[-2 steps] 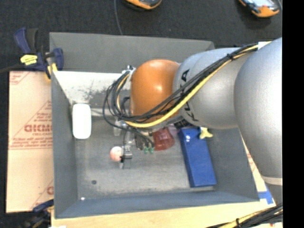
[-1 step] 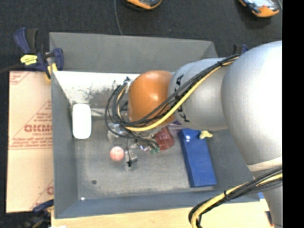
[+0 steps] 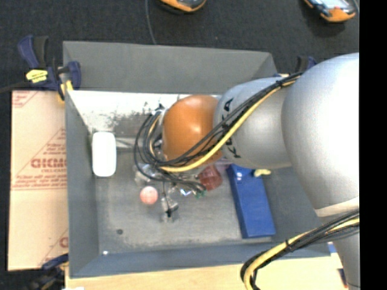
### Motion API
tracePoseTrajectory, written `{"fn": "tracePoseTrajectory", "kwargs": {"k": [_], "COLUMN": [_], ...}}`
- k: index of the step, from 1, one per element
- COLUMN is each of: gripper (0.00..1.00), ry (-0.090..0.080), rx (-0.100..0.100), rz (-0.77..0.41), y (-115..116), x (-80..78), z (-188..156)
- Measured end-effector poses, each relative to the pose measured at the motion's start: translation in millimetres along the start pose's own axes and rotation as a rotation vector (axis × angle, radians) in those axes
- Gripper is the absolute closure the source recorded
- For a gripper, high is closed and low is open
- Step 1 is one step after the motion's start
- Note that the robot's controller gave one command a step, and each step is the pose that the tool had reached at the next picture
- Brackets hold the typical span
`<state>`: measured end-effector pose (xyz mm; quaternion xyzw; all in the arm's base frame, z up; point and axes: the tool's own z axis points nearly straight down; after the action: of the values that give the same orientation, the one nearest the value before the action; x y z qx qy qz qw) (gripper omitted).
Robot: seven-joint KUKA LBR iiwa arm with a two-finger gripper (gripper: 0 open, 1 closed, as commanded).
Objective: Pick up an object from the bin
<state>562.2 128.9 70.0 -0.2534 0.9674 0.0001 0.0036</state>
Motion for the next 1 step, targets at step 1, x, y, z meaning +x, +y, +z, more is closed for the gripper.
{"fn": "tracePoseTrajectory", "kwargs": {"k": [1], "gripper": [0.0], "ry": [-0.004], "rx": [0.0], "rz": [0.013], "y": [11.3], "x": [2.6], "z": [-0.2]}}
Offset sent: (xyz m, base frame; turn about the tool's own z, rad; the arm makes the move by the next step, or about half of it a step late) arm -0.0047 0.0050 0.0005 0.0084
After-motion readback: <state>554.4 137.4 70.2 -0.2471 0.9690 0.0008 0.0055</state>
